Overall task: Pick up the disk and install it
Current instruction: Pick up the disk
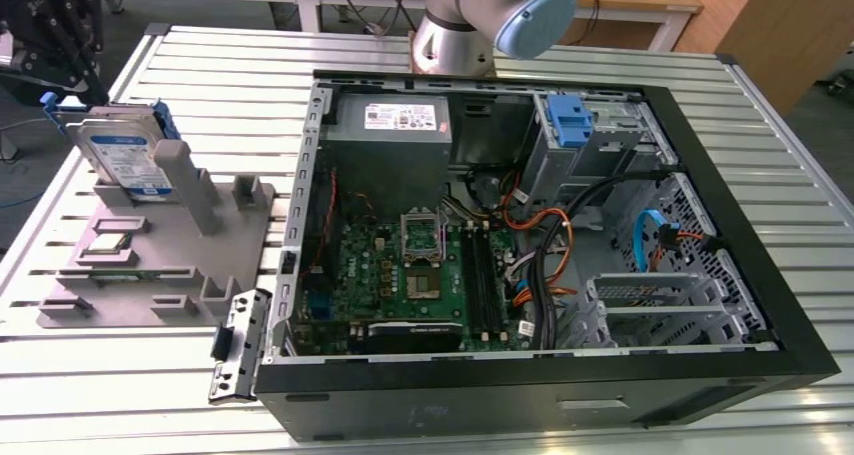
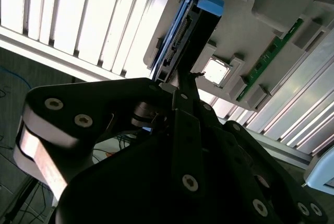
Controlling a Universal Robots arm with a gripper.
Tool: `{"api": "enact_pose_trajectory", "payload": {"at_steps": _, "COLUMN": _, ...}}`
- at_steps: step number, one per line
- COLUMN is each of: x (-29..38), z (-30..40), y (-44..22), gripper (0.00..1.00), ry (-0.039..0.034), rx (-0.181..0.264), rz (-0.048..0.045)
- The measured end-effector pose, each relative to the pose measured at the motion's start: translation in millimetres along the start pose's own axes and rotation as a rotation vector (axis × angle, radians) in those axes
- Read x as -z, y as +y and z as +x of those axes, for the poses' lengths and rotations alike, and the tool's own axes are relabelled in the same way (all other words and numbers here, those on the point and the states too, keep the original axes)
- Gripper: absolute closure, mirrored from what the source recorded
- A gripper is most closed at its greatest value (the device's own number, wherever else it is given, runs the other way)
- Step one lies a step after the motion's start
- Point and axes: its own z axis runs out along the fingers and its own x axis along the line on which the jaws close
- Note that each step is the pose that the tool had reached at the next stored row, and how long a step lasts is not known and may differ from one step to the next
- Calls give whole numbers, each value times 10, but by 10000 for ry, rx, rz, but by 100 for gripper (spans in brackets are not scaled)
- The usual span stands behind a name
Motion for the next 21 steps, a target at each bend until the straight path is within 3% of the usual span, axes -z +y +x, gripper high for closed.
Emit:
{"api": "enact_pose_trajectory", "payload": {"at_steps": 4, "x": -1, "z": 0, "y": 0, "gripper": 89, "ry": 0, "rx": 0, "rz": 0}}
{"api": "enact_pose_trajectory", "payload": {"at_steps": 9, "x": -1, "z": 0, "y": 0, "gripper": 65, "ry": 0, "rx": 0, "rz": 0}}
{"api": "enact_pose_trajectory", "payload": {"at_steps": 12, "x": -2, "z": 0, "y": 0, "gripper": 59, "ry": 0, "rx": 0, "rz": 1}}
{"api": "enact_pose_trajectory", "payload": {"at_steps": 16, "x": -2, "z": 0, "y": 0, "gripper": 41, "ry": 0, "rx": 0, "rz": 1}}
{"api": "enact_pose_trajectory", "payload": {"at_steps": 21, "x": -3, "z": 0, "y": 0, "gripper": 41, "ry": 0, "rx": 0, "rz": 1}}
